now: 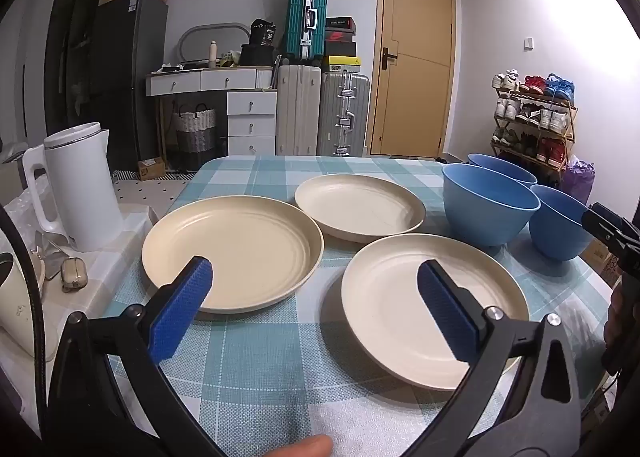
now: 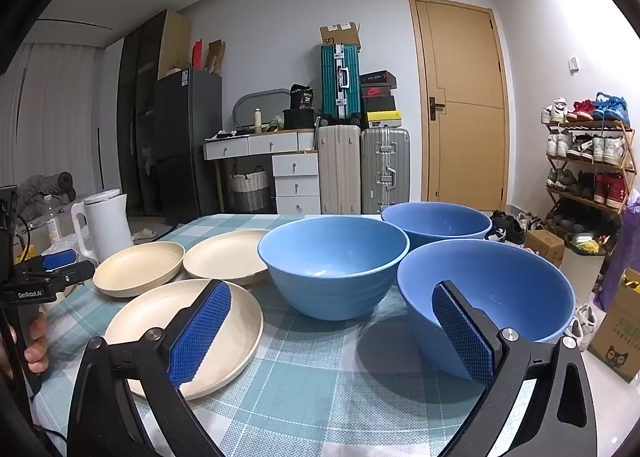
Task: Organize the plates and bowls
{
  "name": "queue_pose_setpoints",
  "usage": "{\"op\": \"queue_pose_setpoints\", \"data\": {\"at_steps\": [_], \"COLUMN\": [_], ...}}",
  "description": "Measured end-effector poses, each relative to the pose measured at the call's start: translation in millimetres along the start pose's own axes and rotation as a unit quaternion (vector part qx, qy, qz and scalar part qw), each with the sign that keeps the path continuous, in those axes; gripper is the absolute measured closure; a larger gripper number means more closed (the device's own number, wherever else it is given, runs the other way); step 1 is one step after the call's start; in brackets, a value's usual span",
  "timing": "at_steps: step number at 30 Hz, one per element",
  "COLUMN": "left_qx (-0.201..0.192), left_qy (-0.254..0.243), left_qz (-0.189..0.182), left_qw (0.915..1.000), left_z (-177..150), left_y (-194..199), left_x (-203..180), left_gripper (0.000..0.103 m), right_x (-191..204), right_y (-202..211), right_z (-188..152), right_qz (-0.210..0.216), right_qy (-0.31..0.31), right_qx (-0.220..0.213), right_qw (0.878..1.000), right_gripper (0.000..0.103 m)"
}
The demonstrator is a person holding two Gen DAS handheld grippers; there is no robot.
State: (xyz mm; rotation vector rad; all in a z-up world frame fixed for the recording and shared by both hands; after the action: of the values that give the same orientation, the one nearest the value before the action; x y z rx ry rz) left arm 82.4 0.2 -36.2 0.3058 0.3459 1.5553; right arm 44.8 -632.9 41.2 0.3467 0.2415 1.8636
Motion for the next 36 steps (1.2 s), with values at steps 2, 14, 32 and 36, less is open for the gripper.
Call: {"op": "queue_pose_setpoints", "data": {"at_steps": [2, 14, 32, 36], "left_qx": [0.0, 0.001, 0.0, 0.001], "left_qy": [0.0, -0.001, -0.002, -0.002], "left_qz": [0.001, 0.001, 0.001, 0.001], "left_qw": [1.0, 1.0, 1.0, 1.0], "left_z": [0.0, -0.1, 0.1, -0.1], "left_y": [0.0, 0.0, 0.0, 0.0], "left_x": [0.0, 0.1, 0.1, 0.0], "left_gripper": [0.001, 0.001, 0.001, 0.001], "right_x": [0.0, 0.4, 0.7, 0.7], "right_y": [0.2, 0.3, 0.5, 0.5], "right_z": [0.6, 1.2, 1.3, 1.2], "right_qz": [0.0, 0.0, 0.0, 0.001], "right_qy": [0.0, 0.0, 0.001, 0.001], "right_qx": [-0.004, -0.007, -0.007, -0.007], "right_qw": [1.0, 1.0, 1.0, 1.0], "right_gripper": [0.0, 0.0, 0.0, 0.0]}}
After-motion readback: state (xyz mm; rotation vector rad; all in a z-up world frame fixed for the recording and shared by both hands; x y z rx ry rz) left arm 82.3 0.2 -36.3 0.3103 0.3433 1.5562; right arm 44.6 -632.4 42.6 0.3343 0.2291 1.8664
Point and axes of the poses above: each gripper's, at about its wrist camera, not at the fingertips, and y roughly against the way its jaws point, x to its left, z to its top, the point moved 9 cm from there along -y, roughly the way its jaws point, and after that the axes turned 3 degrees about -y, right-handed, at the moved point
